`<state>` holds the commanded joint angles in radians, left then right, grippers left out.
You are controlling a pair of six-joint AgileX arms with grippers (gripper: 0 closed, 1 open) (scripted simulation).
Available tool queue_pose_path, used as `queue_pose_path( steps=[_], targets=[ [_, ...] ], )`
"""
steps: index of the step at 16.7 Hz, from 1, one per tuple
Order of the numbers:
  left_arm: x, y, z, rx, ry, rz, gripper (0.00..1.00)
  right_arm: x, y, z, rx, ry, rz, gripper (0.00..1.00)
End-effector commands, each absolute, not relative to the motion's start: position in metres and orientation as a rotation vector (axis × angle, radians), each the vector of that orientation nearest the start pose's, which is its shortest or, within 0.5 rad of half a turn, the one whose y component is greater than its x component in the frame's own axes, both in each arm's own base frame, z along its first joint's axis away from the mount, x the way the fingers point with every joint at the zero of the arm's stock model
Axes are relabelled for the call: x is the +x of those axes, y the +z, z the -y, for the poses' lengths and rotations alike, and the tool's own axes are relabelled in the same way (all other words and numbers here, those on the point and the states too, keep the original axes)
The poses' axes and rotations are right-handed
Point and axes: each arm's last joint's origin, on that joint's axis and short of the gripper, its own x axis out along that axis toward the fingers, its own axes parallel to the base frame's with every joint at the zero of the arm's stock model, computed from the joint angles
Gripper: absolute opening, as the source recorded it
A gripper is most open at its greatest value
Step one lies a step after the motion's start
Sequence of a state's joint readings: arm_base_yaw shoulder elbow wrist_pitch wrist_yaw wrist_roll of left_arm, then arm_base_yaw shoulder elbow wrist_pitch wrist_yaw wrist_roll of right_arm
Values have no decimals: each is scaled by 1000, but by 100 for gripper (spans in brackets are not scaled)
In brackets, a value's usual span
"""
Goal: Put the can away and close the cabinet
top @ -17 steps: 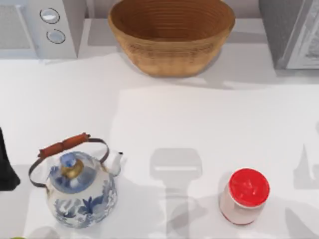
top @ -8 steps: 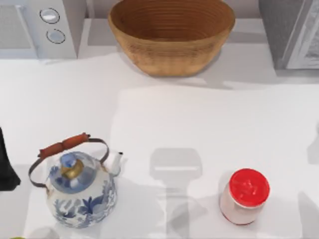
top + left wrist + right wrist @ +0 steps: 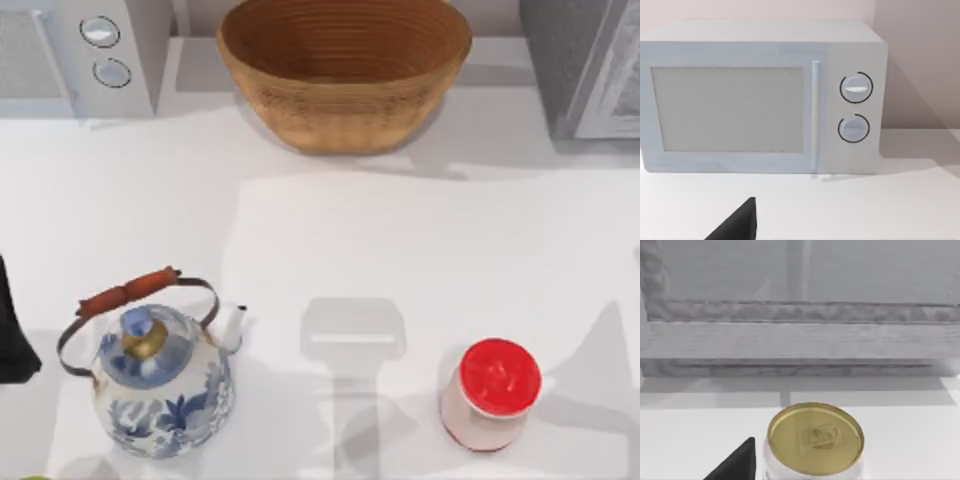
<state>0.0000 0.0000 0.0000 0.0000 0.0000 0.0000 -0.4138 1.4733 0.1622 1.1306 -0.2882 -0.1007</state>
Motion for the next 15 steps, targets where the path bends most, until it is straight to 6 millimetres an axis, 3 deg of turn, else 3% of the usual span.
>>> queue_pose_path(
  steps=[7, 15],
  targets=[
    [106, 160, 1, 0, 0, 0, 100, 227, 69, 76, -3, -19, -287, 100],
    [106, 160, 1, 0, 0, 0, 100, 228, 63, 76, 4, -14, -298, 100]
  ],
)
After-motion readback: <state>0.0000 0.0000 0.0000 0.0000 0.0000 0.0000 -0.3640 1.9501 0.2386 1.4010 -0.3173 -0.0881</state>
